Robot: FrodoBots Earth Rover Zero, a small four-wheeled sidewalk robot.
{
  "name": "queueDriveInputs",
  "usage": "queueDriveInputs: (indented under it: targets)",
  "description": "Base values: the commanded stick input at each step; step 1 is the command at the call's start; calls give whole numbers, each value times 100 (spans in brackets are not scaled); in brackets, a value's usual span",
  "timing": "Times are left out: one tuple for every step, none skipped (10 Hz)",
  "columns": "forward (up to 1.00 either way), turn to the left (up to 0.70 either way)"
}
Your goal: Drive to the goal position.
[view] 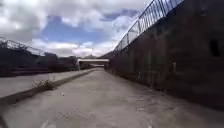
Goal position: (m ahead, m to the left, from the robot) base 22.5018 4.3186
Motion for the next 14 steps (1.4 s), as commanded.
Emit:
queueDriveInputs:
  targets:
    - [100, 0]
    - [100, 0]
    - [100, 0]
    - [100, 0]
    - [100, 0]
    - [100, 0]
    - [100, 0]
    - [100, 26]
    - [100, 17]
    - [100, 7]
    - [100, 0]
    - [100, 0]
    - [100, 0]
    - [100, 0]
